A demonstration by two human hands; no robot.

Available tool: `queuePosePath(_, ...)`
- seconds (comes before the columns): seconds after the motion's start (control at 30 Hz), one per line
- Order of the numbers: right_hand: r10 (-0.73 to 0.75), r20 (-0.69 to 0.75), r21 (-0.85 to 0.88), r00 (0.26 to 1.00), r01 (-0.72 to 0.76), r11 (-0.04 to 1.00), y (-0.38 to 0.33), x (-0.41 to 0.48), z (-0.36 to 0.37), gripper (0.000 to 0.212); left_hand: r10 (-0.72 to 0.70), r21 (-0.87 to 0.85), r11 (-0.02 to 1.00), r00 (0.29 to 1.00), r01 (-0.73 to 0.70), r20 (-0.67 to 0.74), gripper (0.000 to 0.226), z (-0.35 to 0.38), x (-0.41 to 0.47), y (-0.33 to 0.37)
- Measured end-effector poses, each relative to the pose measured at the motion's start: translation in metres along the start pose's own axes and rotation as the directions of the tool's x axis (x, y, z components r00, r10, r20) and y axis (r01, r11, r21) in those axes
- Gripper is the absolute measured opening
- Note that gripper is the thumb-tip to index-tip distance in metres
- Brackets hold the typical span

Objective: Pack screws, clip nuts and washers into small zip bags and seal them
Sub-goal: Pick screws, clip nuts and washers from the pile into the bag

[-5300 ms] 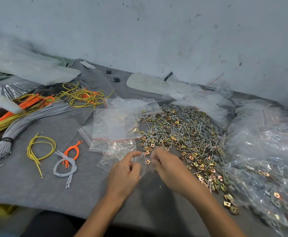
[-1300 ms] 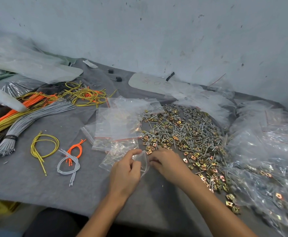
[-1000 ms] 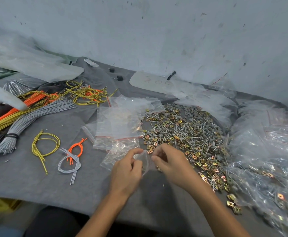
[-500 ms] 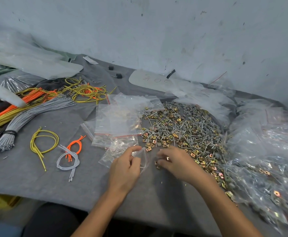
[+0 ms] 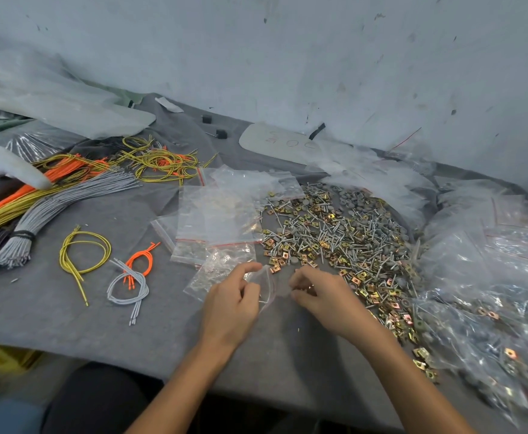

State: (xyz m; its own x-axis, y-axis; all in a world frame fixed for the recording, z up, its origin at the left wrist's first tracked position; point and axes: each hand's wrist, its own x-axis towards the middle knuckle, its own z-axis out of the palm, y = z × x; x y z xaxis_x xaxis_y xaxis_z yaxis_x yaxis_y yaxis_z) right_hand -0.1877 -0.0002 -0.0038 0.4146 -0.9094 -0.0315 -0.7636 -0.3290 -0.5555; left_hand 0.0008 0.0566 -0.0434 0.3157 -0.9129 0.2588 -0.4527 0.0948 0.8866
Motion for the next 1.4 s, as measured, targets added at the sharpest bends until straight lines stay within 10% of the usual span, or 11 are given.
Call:
queuePosePath(0.23,0.201,-0.009,0.643,0.980,-0.148,0.751,0.012,0.000,-0.006,0.012,0.009,0.002,1.000,1.000,-0.009,0.007,0.040,0.000,0.000,-0.001)
queuePosePath(0.43,0.177,0.034,0.768,0.984,-0.139,0.625,-0.007,-0.003,-0.008,0.011,0.010,0.011,1.000,1.000,-0.010,0.007,0.040,0.000,0.000,-0.002)
queuePosePath(0.73,-0.028,-0.012,0.283,1.000,0.030,0.959,-0.052,0.002,0.007,0.015,0.016,0.014,1.000,1.000,-0.016,0.000,0.039,-0.001,-0.001,-0.001)
queuePosePath(1.23,-0.056,-0.092,0.188,0.994,0.073,0.979,-0.054,0.004,-0.009,0.014,-0.014,-0.056,0.998,1.000,0.013,-0.028,0.042,-0.002,0.000,0.001)
queuePosePath(1.4,0.059,-0.007,-0.122,0.998,-0.059,0.991,-0.022,0.005,-0.023,0.008,-0.014,-0.057,0.998,1.000,0.013,-0.021,0.037,0.000,0.000,-0.001)
